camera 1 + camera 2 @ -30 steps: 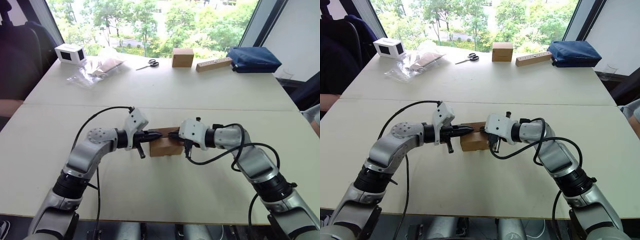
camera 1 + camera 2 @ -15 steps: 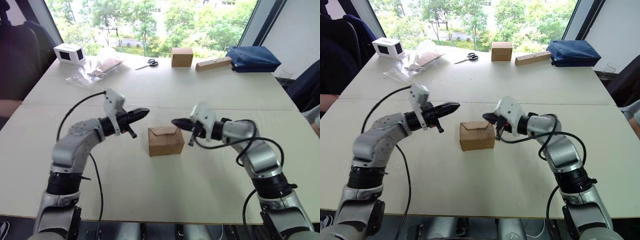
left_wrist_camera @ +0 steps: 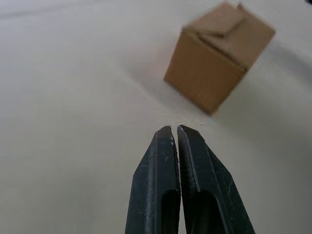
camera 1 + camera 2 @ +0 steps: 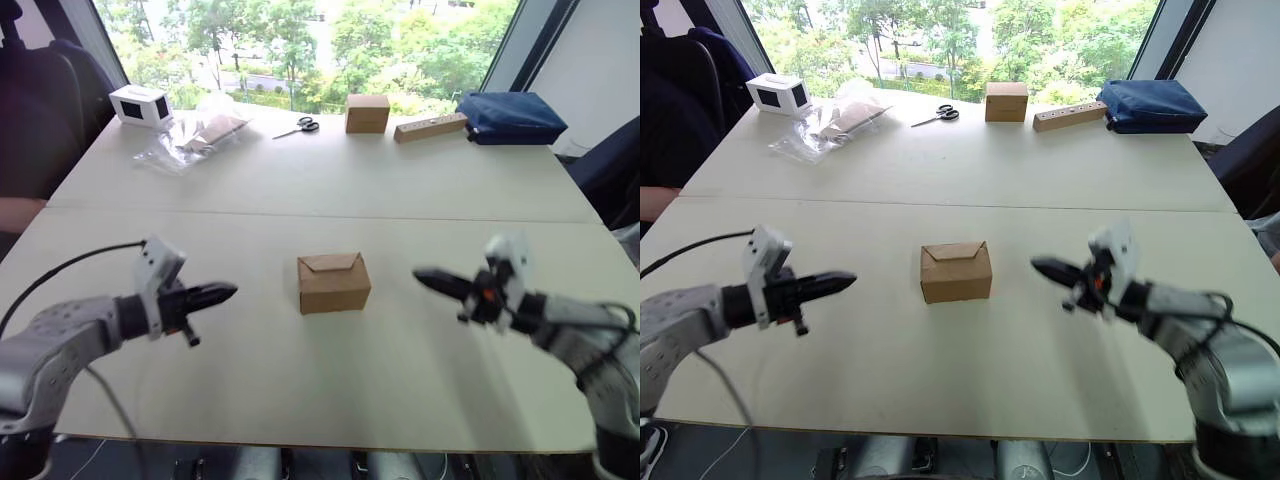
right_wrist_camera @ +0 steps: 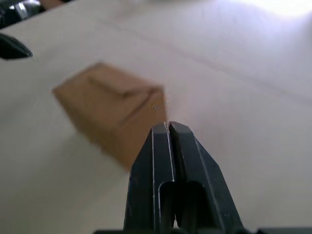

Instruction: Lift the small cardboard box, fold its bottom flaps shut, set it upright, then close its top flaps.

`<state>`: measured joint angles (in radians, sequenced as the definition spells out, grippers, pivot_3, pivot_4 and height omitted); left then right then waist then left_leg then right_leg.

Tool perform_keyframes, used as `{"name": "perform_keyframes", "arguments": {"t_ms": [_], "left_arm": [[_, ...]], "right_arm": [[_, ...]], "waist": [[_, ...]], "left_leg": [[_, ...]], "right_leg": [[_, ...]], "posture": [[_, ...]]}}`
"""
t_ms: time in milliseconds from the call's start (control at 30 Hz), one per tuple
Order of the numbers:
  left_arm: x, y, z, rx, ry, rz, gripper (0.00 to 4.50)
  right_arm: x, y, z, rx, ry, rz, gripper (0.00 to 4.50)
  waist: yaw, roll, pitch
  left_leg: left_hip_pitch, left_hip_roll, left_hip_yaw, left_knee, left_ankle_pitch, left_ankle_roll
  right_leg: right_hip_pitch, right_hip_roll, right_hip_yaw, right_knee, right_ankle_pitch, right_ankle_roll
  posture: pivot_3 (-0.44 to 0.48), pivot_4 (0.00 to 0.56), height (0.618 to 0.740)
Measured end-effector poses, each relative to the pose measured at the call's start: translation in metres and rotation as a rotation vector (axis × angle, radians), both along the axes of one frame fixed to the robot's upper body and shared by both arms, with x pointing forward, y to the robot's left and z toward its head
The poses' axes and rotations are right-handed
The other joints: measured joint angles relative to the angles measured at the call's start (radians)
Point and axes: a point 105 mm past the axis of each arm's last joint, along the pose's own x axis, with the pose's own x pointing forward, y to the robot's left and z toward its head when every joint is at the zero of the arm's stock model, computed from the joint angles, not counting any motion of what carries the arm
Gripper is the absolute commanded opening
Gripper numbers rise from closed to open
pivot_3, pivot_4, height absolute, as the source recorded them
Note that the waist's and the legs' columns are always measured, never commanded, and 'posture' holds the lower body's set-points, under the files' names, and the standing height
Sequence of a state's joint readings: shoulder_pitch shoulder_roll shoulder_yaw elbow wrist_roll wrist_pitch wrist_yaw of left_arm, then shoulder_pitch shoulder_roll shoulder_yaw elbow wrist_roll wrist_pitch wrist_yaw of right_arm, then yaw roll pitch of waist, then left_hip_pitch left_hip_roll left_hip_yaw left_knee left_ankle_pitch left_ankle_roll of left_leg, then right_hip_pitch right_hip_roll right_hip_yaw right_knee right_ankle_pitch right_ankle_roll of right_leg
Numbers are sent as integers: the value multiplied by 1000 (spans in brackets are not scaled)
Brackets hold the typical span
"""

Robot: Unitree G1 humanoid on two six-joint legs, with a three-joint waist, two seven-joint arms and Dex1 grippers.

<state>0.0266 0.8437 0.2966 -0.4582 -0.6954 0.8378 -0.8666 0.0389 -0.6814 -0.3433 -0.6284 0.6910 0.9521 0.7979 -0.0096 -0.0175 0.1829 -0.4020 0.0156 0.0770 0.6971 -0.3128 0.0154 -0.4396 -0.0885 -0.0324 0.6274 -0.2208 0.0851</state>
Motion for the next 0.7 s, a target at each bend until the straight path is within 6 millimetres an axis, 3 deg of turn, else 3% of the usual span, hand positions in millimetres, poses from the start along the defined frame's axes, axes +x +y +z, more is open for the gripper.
{"name": "perform_keyframes", "arguments": {"t_ms": [200, 467, 700], "left_arm": [[-18, 0, -15, 55, 1, -70, 141], [-30, -2, -24, -19, 74, -73, 141], [-31, -6, -23, -46, 95, -91, 141]], "right_arm": [[-22, -6, -11, -77, 75, 31, 0], [-24, -13, -14, -121, 79, 13, 0], [-14, -17, -16, -124, 72, 1, 0]], "waist": [[-1, 0, 0], [2, -1, 0], [1, -1, 0]], "left_leg": [[10, 1, 0, -3, 0, -1], [10, 1, 0, -6, 0, 0], [10, 1, 0, -7, 0, 0]], "right_leg": [[9, 0, 0, -6, 1, -2], [9, 0, 0, -10, 1, -2], [10, 1, 0, -11, 1, -2]], "posture": [[0, 150, 740], [0, 150, 740], [0, 150, 740]]}}
